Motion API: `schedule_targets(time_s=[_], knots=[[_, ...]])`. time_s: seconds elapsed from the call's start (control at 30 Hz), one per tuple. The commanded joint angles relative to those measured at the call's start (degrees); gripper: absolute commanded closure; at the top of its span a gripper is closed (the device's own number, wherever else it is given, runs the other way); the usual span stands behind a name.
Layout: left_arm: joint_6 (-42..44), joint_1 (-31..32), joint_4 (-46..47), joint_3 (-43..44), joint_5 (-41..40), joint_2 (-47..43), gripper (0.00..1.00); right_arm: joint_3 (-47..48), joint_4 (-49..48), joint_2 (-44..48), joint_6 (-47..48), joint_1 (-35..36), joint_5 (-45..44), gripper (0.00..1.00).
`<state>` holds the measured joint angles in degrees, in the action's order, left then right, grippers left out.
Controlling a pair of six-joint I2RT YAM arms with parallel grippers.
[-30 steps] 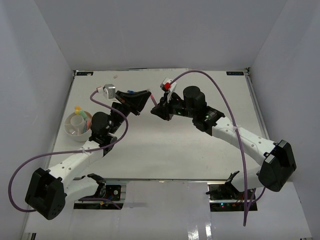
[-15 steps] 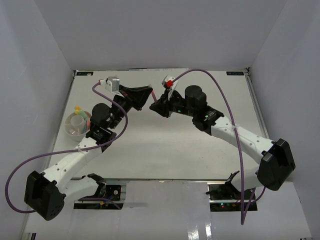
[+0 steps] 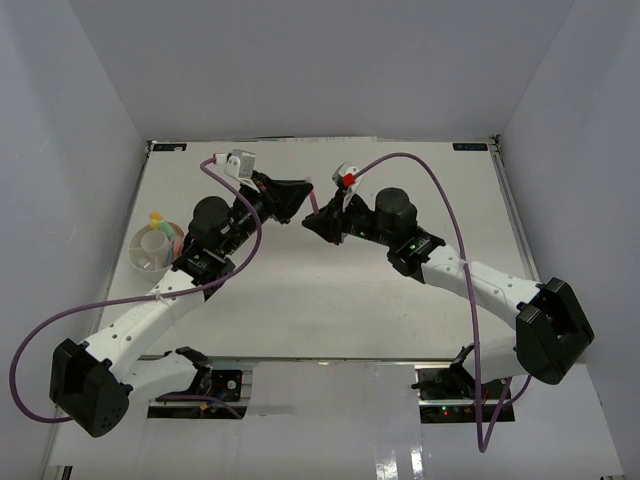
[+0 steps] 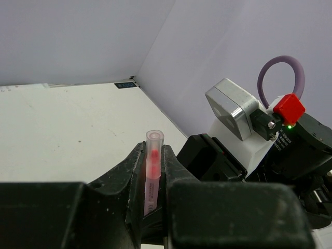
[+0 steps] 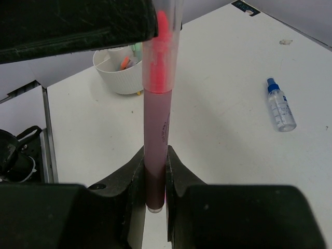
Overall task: Sort the stationery into containers
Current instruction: Close the pen cap on the pen.
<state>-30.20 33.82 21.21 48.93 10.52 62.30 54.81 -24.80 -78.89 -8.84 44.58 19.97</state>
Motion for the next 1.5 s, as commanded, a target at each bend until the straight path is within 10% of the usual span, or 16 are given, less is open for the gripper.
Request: schedule_targets(time_s=[0.0,1.03,1.47], knots=[[-1.1,1.9,-12.3,-1.8,4.9,3.1,0.89,1.8,-20.2,4.2,0.4,0.9,2.4,0.92],[-0.9,1.8,-14.8,0.9,1.6,-5.1,0.10,-4.0,-20.1,0.1,0.1,0.9,-0.2,0.92],[4.1,1.4,-14.2,8.5,2.3,-1.9,0.09,-4.1,-16.8,-1.5,1.1,0.9,0.2,0.92]])
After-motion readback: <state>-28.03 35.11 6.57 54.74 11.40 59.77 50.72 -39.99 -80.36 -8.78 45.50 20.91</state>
